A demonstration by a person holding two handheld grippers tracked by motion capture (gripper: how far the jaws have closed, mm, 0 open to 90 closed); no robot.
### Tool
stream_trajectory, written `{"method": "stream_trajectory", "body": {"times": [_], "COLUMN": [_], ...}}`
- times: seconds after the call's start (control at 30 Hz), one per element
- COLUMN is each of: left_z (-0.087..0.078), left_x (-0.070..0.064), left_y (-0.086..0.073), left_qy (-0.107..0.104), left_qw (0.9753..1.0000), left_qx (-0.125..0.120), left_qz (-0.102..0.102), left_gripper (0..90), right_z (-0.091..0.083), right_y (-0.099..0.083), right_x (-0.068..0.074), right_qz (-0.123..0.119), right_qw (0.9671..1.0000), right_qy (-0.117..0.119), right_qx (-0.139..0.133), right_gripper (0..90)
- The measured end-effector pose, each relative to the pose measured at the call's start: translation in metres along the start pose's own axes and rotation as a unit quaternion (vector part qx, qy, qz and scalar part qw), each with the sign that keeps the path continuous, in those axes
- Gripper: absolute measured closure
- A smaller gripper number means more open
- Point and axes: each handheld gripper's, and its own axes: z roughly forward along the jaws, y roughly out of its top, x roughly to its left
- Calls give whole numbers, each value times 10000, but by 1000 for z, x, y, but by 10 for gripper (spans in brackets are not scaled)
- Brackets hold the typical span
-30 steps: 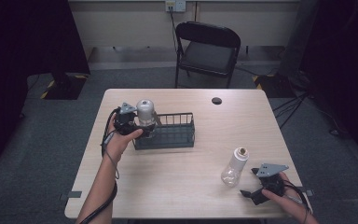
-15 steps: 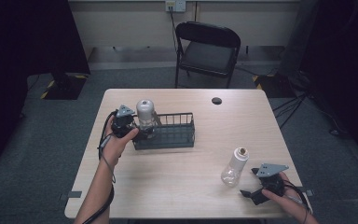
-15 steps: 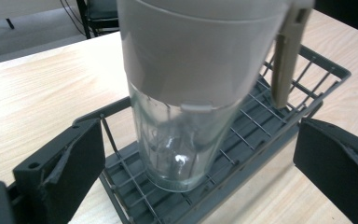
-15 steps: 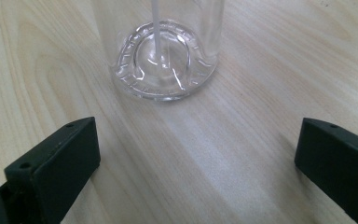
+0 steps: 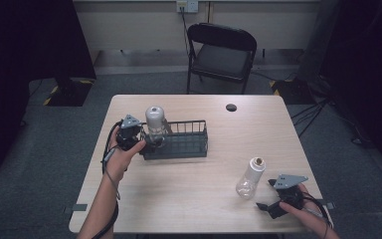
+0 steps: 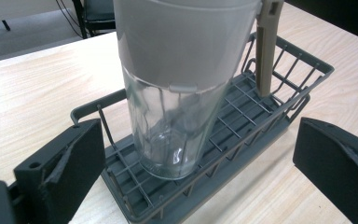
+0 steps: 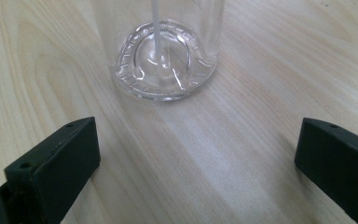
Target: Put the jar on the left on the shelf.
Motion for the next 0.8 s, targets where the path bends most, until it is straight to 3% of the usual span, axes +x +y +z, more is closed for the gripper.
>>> {"method": "stream_trajectory", "body": {"times": [0.8], "left_z": [-11], "left_x": [3], "left_y": [-23], "left_qy": [-45], "left_qw": [10000], "left_qx": [23], "left_qz": [-80], "left_gripper": [21], "right_z": [0], "right_y": [0], "right_x": [0], "right_qz": [0], "right_qw": [10000], "right_qy": [0], "right_qx": [-1], "right_gripper": [0]}}
